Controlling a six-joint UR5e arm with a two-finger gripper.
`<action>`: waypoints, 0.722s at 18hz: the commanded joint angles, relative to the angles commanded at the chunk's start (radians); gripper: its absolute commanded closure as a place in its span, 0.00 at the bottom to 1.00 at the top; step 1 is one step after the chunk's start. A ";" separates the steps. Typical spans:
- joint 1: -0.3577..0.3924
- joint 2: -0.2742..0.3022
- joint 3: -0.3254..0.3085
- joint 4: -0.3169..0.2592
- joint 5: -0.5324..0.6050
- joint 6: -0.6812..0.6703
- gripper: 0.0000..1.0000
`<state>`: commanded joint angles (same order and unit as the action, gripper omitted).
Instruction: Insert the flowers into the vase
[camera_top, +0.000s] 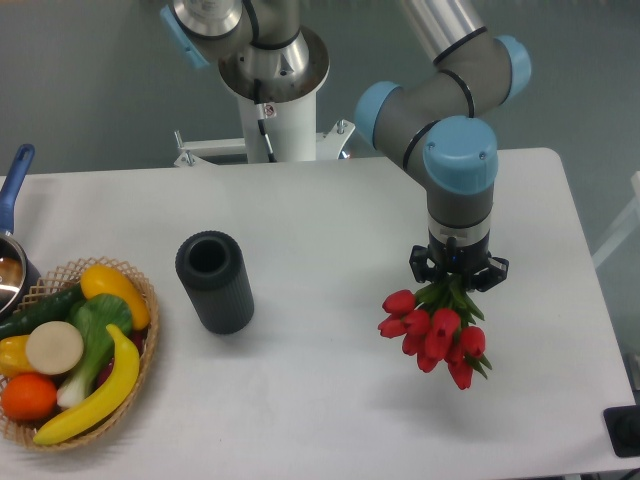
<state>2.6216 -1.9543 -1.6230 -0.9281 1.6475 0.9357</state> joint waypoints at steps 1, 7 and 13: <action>-0.002 -0.002 0.002 0.000 0.000 0.000 1.00; 0.003 0.011 0.021 0.009 -0.066 -0.066 1.00; 0.003 0.048 0.037 0.092 -0.202 -0.117 1.00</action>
<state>2.6246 -1.9068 -1.5861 -0.8363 1.4454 0.8192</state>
